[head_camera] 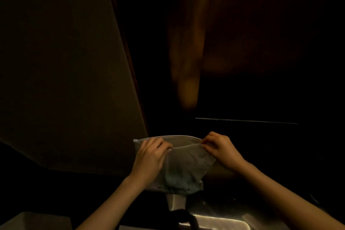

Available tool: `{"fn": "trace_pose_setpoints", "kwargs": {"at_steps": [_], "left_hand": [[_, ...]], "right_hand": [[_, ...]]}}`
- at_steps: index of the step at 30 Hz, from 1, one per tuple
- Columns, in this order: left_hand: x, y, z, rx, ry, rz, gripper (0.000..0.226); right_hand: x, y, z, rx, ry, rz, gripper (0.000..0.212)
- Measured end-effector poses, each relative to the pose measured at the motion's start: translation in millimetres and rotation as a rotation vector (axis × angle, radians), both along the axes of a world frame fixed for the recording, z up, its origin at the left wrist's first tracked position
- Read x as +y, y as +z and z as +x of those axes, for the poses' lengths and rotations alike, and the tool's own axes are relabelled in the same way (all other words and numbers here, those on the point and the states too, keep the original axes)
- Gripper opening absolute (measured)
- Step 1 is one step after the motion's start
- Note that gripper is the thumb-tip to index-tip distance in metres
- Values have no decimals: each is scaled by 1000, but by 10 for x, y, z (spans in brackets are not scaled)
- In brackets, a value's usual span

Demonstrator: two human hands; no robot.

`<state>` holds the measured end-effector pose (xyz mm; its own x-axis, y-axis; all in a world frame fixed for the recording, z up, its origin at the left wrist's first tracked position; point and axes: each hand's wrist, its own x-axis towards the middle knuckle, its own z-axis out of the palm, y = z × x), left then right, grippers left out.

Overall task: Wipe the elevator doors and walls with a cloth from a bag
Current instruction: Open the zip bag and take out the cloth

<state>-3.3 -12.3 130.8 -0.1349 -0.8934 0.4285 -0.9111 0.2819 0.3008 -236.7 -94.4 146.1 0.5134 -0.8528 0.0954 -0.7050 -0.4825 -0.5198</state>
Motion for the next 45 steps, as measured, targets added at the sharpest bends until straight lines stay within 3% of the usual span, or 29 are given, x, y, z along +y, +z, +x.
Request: {"fn": "trace_pose_setpoints", "kwargs": {"at_steps": [8, 15, 21, 27, 34, 39, 42, 45], "left_hand": [[-23, 2923, -453, -45, -189, -91, 21], [-107, 4562, -752, -160, -441, -81, 33], [-150, 4956, -1010, -276, -593, -200, 31], [-388, 5017, -1121, -359, -550, -322, 28], [-813, 5168, -1655, -270, -510, -347, 8], [-1060, 5220, -2224, -105, -576, -203, 8], [-1106, 5284, -2601, 16, -695, -12, 8], [-1163, 5315, -2923, 54, -710, -26, 9]], "right_hand": [[244, 3007, -548, -111, -176, 12, 18], [193, 4545, -898, -88, -325, -55, 21], [131, 4980, -1205, -131, -479, -70, 32], [123, 5133, -1537, -109, -615, -73, 36], [-63, 5068, -2102, 142, -586, 99, 17], [-291, 5016, -2531, 451, -354, 83, 12], [-389, 5094, -2724, 507, -39, -39, 18], [-458, 5169, -2746, 495, 184, -28, 25]]}}
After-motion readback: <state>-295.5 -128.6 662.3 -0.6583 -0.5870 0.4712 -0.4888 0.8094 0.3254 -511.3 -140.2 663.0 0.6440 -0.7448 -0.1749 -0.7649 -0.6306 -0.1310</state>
